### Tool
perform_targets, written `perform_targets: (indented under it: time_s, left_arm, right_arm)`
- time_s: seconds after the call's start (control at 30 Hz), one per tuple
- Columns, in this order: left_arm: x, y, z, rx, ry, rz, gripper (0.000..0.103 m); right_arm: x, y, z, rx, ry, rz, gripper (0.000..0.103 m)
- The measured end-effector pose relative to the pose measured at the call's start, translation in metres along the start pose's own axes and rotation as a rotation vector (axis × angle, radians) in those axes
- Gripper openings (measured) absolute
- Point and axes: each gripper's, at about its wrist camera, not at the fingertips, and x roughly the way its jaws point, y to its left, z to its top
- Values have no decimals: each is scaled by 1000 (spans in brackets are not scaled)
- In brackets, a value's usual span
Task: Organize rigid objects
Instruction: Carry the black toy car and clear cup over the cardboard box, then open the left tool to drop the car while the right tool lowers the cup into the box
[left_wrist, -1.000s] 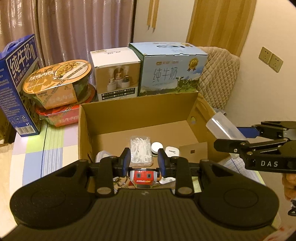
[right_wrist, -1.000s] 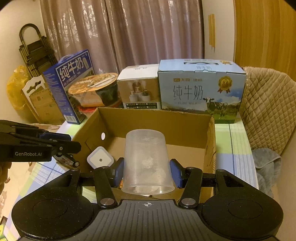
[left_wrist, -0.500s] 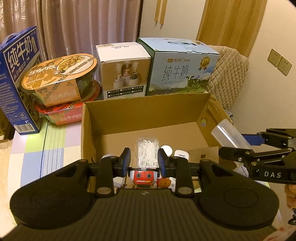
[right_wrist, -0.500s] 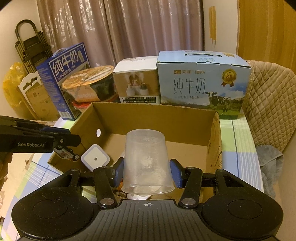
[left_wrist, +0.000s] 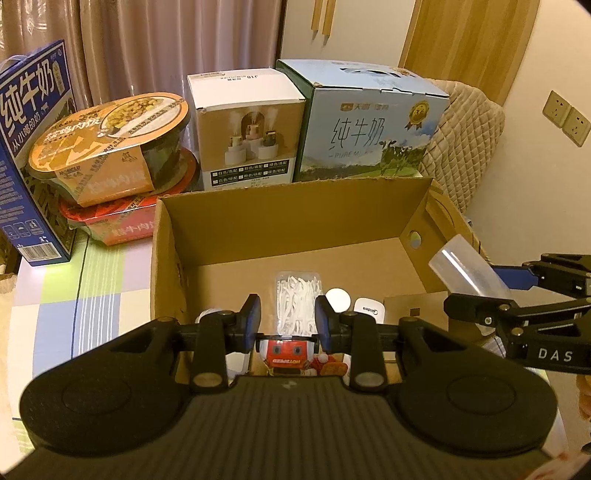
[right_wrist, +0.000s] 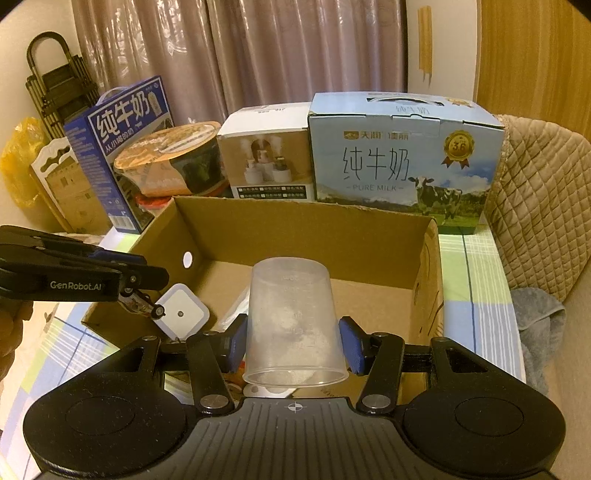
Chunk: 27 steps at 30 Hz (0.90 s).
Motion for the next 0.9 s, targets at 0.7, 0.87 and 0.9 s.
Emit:
perform_targets:
  time_s: [0.7,0.87,0.9]
  left_arm:
    - [37,5,5,-8,38,6,27]
    - [43,6,6,-18,38,12,27]
    - [43,7,6,-22,36,15,27]
  right_arm:
    - [23,-10,-2,9,23,4,49]
    - [27,-12,-4,15,27,6,49]
    - [27,-13,-4,16,28,6,49]
